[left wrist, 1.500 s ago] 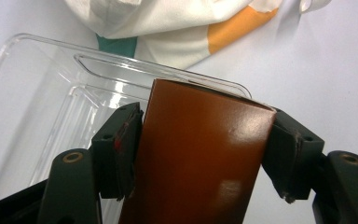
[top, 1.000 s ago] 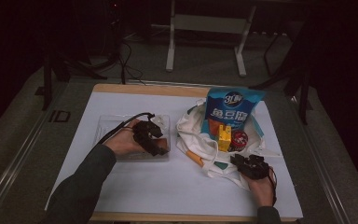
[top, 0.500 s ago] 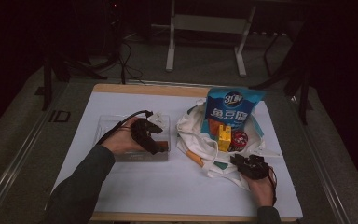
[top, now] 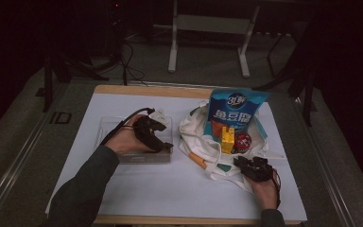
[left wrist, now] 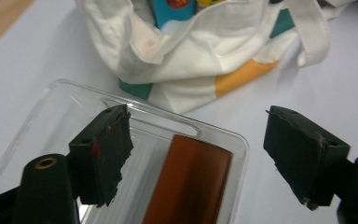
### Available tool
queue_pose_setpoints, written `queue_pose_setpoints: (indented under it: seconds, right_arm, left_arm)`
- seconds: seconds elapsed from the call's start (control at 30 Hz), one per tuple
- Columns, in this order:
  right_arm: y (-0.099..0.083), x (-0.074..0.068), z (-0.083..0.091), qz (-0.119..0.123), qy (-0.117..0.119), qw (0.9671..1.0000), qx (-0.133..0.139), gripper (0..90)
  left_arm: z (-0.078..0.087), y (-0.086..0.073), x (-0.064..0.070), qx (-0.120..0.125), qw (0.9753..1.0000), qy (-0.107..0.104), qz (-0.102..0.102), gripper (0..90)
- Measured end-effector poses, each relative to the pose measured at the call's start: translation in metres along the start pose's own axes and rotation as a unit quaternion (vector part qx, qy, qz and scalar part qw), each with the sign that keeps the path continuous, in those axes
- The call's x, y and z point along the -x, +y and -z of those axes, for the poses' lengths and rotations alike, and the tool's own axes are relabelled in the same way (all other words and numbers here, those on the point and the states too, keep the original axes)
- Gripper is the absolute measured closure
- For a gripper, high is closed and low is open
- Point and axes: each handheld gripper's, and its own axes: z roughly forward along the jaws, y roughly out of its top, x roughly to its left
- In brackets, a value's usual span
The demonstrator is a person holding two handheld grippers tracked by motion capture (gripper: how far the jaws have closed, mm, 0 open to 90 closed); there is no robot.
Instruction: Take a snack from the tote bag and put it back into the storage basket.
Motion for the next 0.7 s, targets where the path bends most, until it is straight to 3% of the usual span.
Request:
queue_pose_setpoints:
  seconds: [0.13, 0.33, 0.57, 0.7]
  right_arm:
    - [0.000, 0.000, 0.000, 0.001, 0.000, 1.0000, 0.000, 70.1]
    - [0.000, 0.000, 0.000, 0.000, 0.000, 1.0000, 0.000, 70.1]
    - [0.000, 0.000, 0.000, 0.001, 0.000, 1.0000, 0.001, 70.1]
    - [0.000, 0.000, 0.000, 0.001, 0.000, 1.0000, 0.001, 70.0]
  left_arm:
    - [0.001, 0.005, -0.001, 0.008, 1.0000, 0.006, 0.002, 18.2]
    - [0.001, 0.013, 0.001, 0.016, 0.9998, 0.010, -0.005, 21.4]
    - [-0.002, 0.022, 0.002, 0.025, 0.9997, 0.001, -0.008, 36.2]
    - [-0.003, 0.027, 0.003, 0.024, 0.9996, 0.001, -0.016, 39.3]
